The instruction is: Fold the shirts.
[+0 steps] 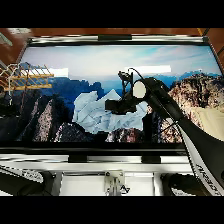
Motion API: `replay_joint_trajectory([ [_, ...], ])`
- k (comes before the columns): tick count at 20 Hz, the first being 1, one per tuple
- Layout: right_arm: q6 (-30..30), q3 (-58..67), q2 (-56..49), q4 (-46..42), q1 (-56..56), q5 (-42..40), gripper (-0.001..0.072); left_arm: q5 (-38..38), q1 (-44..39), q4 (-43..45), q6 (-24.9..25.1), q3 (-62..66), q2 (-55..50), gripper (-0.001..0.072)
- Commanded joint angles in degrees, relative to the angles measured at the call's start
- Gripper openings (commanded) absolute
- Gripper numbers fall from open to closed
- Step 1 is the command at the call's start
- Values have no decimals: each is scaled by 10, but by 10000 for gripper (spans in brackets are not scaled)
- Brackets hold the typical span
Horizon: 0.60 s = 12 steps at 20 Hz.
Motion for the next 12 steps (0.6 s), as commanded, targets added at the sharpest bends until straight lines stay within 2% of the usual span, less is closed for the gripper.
replay_joint_trajectory([
  [1, 0, 0, 0, 1, 0, 0, 79, 5, 1, 0, -3, 5, -2, 71],
  [2, 0, 0, 0, 1, 0, 0, 79, 2, 0, 0, -5, 7, 0, 53],
  [9, 0, 0, 0, 3, 0, 3, 78, -17, -1, 0, -31, 18, 42, 50],
  [12, -8, 0, 2, 0, 0, 38, 78, -17, 0, 1, -31, 18, 76, 50],
])
